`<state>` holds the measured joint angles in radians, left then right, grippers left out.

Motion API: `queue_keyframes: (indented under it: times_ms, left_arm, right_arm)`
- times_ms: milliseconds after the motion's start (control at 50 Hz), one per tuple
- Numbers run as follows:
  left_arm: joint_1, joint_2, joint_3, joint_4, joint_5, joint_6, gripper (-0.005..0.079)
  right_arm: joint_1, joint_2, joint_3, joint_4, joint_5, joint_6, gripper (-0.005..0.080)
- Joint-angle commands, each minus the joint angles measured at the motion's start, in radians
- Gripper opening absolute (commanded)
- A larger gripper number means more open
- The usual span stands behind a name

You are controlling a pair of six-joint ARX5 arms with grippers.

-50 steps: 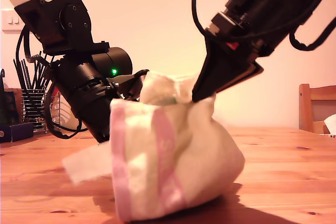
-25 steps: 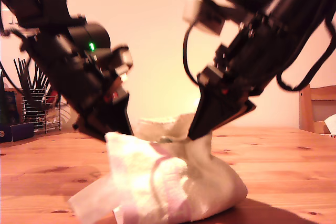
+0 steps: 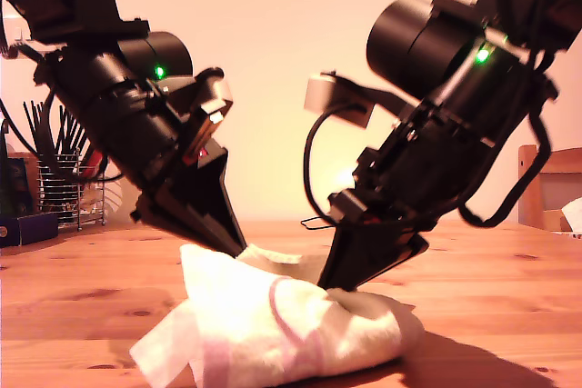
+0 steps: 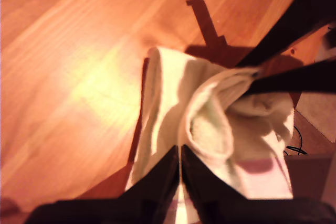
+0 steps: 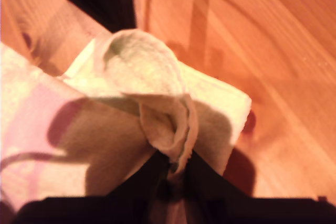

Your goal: Fold the tea towel in front of you. After folding it, place it to the right side.

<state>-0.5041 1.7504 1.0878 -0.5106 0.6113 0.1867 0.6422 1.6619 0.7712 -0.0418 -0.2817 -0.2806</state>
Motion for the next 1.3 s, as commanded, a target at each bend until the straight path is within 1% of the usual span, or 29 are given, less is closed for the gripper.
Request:
queue_keyframes:
  times_ms: [0,120,200,280,360,420,560,820,940,980,1040,1100,1180,1280]
  left_arm:
    - [-0.006,-0.068,-0.018,0.005,0.011,-0.003,-0.0024]
    - [-0.007,-0.098,-0.018,-0.001,0.050,-0.013,-0.0024]
    - [-0.009,-0.097,-0.018,-0.017,0.070,-0.023,-0.0024]
    - [-0.015,-0.086,-0.018,-0.023,0.069,-0.023,-0.0024]
    - [-0.026,-0.082,-0.018,-0.020,0.069,-0.022,-0.0024]
    - [-0.034,-0.082,-0.018,-0.016,0.062,-0.021,-0.0024]
    - [-0.037,-0.082,-0.018,-0.017,0.058,-0.018,-0.0024]
    - [-0.041,-0.082,-0.018,-0.044,0.058,-0.002,-0.0024]
    - [-0.042,-0.082,-0.018,-0.051,0.058,-0.002,-0.0024]
    - [-0.042,-0.082,-0.018,-0.056,0.056,-0.002,-0.0024]
    - [-0.042,-0.082,-0.018,-0.068,0.045,0.004,-0.0024]
    - [-0.040,-0.082,-0.018,-0.081,0.022,0.005,-0.0024]
    - [-0.034,-0.082,-0.018,-0.097,-0.013,0.004,-0.0024]
    - [-0.032,-0.082,-0.018,-0.121,-0.053,-0.003,-0.0024]
  right_arm:
    - [0.003,0.033,-0.004,0.013,-0.003,0.018,-0.0013]
    - [0.002,0.033,-0.003,0.061,0.005,0.031,0.0000]
    - [-0.001,0.033,0.002,0.067,0.011,0.050,0.0050]
    - [-0.001,0.033,0.013,0.059,0.017,0.052,0.0138]
    - [-0.002,0.033,0.028,0.058,0.029,0.074,0.0185]
    - [-0.002,0.033,0.048,0.039,0.030,0.080,0.0208]
    - [-0.001,0.032,0.122,-0.053,0.029,0.103,0.0256]
    - [-0.010,0.019,0.255,-0.168,0.026,0.098,0.0255]
    - [-0.018,0.018,0.295,-0.237,0.000,0.098,0.0238]
    - [-0.020,0.018,0.302,-0.267,-0.030,0.098,0.0210]
    - [-0.024,0.018,0.307,-0.301,-0.090,0.098,0.0125]
    - [-0.024,0.018,0.307,-0.327,-0.165,0.098,-0.0015]
    - [-0.023,0.018,0.307,-0.352,-0.231,0.091,-0.0012]
    - [-0.018,0.030,0.307,-0.351,-0.259,0.074,-0.0012]
